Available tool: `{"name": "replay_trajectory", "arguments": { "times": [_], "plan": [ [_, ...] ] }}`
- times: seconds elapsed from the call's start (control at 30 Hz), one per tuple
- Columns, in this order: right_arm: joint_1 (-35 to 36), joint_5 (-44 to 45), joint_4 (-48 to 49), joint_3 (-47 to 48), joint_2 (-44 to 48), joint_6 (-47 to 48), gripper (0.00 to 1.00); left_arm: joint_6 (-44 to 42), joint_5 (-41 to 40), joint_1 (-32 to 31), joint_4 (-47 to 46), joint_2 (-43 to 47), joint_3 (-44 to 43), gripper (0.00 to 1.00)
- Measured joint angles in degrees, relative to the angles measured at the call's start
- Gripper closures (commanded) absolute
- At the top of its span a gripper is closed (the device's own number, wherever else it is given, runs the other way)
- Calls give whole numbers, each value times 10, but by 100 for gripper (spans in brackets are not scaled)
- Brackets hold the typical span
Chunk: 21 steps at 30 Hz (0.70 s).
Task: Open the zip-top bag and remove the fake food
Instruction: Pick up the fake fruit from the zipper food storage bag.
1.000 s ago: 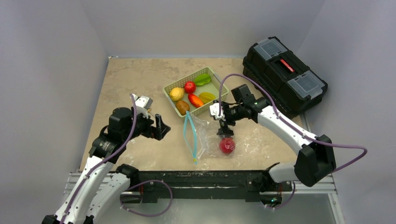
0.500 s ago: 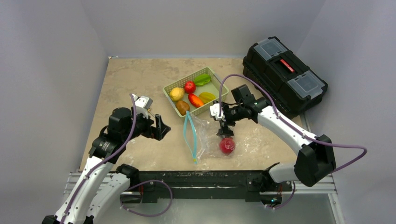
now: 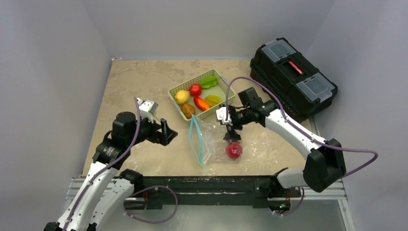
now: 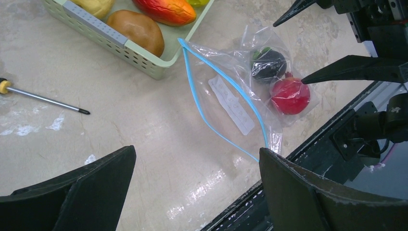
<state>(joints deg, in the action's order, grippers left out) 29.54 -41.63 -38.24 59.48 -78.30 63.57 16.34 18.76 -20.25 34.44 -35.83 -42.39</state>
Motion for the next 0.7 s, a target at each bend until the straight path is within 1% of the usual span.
{"name": "replay_trajectory", "arguments": {
  "times": [0.07,0.13,0.27,0.33,0.4,0.43,0.5,0.6,0.7],
  "plan": [
    [0,0,-1,0,-2,3,1,14,12,0,-12,1,13,2],
    [0,1,-2,0,-5,6,1,35,28,0,-29,2,31,6],
    [0,1,-11,-8,-16,29,1,89,71,-2,-86,-2,95,12],
    [0,4,-19,-10,-21,42,1,105,75,-11,-98,-7,116,18],
    [0,11,-27,-11,-22,53,1,118,73,-31,-109,-12,130,22],
    [0,17,-30,-11,-22,57,3,122,69,-44,-113,-14,132,25],
    [-1,25,-31,-11,-22,61,8,125,55,-71,-127,-24,132,33],
    [-11,36,-31,-11,-22,57,17,126,35,-98,-151,-52,129,39],
    [-34,47,-31,-11,-23,49,25,127,25,-108,-177,-94,126,44]
  ]
}}
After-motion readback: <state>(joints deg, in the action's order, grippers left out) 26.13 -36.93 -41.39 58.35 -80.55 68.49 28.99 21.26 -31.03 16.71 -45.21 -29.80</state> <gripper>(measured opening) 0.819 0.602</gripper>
